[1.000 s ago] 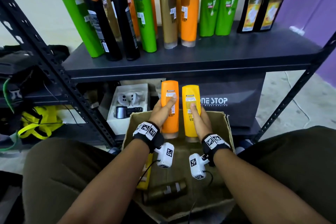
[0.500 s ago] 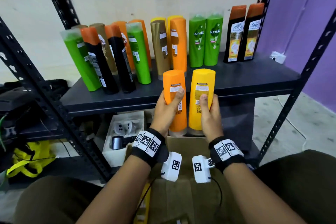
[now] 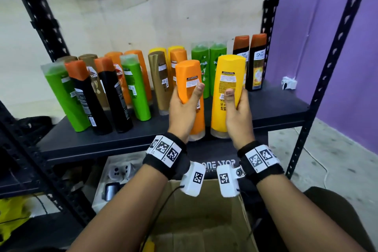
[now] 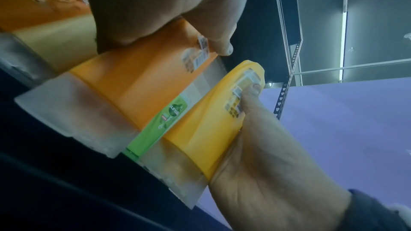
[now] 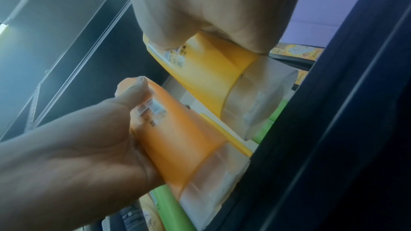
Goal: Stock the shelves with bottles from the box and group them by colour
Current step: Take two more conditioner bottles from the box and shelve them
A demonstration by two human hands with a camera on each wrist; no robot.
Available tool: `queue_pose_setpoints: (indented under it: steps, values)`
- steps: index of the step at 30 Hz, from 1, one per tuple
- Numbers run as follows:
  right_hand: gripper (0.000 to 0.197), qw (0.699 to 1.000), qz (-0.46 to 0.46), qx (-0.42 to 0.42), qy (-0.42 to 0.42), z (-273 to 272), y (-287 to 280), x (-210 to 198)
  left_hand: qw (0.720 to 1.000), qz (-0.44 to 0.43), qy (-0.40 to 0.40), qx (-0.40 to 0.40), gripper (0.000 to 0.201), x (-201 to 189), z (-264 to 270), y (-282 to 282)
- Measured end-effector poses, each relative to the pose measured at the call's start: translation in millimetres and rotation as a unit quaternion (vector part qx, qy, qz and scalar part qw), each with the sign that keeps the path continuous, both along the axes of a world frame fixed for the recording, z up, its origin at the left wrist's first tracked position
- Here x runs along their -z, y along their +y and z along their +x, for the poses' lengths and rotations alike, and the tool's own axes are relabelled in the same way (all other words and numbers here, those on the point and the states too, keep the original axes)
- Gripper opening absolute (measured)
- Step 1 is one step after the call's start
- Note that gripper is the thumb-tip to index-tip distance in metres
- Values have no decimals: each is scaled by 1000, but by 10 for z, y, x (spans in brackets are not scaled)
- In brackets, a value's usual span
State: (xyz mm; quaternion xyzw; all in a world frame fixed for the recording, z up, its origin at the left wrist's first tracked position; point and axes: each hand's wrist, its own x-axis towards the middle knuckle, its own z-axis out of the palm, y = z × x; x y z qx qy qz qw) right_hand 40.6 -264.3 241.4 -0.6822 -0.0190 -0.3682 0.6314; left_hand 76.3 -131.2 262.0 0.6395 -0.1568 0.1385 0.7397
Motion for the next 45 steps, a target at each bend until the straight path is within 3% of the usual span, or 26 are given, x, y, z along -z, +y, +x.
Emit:
queue_pose_setpoints:
  steps: [6, 12, 18, 30, 35, 38, 41, 45]
  values:
    - [64, 1000, -9, -1, 3, 190, -156, -33, 1000, -10, -2, 0, 58, -31, 111, -157]
    - [44, 999, -32, -15, 19, 349, -285, -67, 999, -29, -24, -32, 50, -80, 241, -200]
    - [51, 999, -32, -7, 36, 450, -350, -19, 999, -10, -17, -40, 54, -32, 352, -225]
    - [56, 993, -95, 19, 69, 389, -372, 127, 992, 120, -18, -35, 61, 75, 289, -216]
    - [54, 985, -147, 51, 81, 262, -457, 123, 964, 256, -43, -47, 66, 143, 199, -36]
    - [66, 976, -184, 46, 111, 209, -491, 97, 939, 341, -27, -32, 71, 105, 183, 39]
    - [74, 966, -218, 33, 138, 190, -502, 54, 929, 370, -6, -27, 73, 45, 171, 47]
    - [71, 959, -232, 26, 162, 192, -496, 2, 920, 389, 20, -33, 75, 6, 215, 1]
